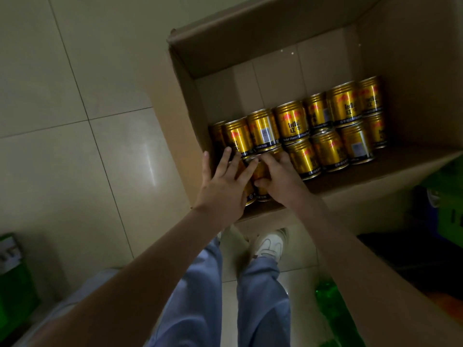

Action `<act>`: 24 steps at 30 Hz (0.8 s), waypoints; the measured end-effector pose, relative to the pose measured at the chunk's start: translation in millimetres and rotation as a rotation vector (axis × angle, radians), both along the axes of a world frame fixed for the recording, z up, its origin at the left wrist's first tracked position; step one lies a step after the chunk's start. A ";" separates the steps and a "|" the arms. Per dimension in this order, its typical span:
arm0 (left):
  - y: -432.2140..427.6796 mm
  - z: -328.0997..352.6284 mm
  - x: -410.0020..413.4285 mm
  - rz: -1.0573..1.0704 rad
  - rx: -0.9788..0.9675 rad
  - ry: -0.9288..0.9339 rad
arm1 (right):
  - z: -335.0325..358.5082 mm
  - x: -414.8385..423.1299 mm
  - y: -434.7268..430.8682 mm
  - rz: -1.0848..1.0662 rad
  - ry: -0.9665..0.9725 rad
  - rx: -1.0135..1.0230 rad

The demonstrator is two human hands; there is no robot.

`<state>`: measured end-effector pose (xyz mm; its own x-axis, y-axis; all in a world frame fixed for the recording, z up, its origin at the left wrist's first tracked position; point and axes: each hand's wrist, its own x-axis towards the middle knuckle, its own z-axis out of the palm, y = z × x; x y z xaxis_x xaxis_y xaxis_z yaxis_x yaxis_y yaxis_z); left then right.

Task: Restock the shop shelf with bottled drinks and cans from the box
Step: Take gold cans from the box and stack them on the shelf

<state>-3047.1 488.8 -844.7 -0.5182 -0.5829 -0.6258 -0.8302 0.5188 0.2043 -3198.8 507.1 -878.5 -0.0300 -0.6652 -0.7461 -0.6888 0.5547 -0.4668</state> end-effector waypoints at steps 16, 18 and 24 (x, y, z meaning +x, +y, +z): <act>-20.0 32.0 18.0 0.963 0.875 0.820 | 90.9 -1.6 -2.9 -0.500 -0.456 -0.236; -31.4 35.3 23.0 0.983 0.862 0.762 | 96.8 4.9 -10.6 -0.449 -0.597 -0.174; -35.9 32.5 66.1 1.157 0.853 0.655 | 57.5 18.0 -18.3 -0.597 -0.414 0.065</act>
<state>-2981.1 452.9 -812.2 -0.3618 -0.4466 -0.8183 -0.3336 -0.7576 0.5610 -3180.8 488.8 -821.0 -0.0806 -0.5779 -0.8121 -0.0347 0.8159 -0.5772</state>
